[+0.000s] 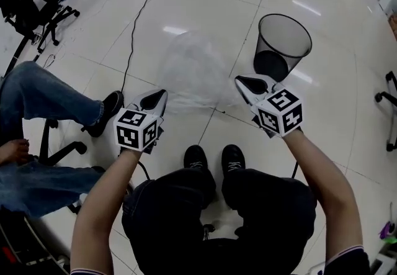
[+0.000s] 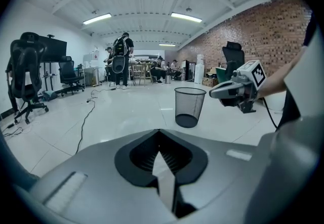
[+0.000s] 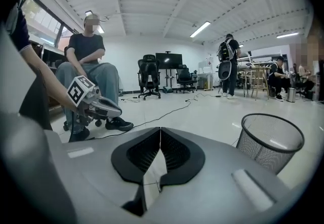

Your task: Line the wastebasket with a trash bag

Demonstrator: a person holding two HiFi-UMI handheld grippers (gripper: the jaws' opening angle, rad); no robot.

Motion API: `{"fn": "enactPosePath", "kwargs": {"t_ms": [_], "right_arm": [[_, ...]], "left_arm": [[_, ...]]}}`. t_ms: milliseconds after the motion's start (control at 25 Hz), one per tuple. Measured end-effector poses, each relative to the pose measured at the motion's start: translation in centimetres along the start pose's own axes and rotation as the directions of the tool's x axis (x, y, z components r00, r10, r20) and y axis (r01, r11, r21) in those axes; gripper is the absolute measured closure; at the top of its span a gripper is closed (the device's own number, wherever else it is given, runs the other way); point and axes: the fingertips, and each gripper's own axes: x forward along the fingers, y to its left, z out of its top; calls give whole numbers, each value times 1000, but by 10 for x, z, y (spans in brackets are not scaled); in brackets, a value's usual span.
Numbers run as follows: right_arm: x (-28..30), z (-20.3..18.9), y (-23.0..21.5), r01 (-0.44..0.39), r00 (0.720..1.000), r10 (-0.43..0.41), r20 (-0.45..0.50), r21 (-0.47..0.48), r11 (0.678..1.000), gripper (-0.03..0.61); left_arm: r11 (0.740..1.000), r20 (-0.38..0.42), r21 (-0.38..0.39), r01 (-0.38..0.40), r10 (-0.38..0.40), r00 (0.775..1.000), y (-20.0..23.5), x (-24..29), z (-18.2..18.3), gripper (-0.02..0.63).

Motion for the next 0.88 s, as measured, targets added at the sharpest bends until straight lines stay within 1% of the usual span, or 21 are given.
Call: {"fn": "enactPosePath", "kwargs": {"t_ms": [280, 400, 560, 680, 800, 880], "right_arm": [[19, -41, -21, 49, 996, -46, -72, 46, 998, 574], [32, -59, -24, 56, 993, -50, -107, 55, 997, 571], [51, -84, -29, 61, 986, -50, -158, 63, 996, 564], [65, -103, -34, 61, 979, -47, -198, 65, 996, 538], [74, -129, -35, 53, 967, -34, -254, 71, 996, 498], [76, -147, -35, 56, 956, -29, -292, 86, 995, 491]], "left_arm": [[998, -27, -4, 66, -66, 997, 6, 45, -18, 601], [996, -38, -21, 83, -84, 996, 10, 60, -30, 601], [993, -72, -39, 109, -112, 991, 15, 77, -51, 601], [991, -103, -36, 127, -130, 986, 20, 88, -63, 601], [989, -130, -48, 140, -145, 981, 24, 96, -76, 601], [988, -146, -55, 148, -154, 977, 26, 100, -86, 601]]}}
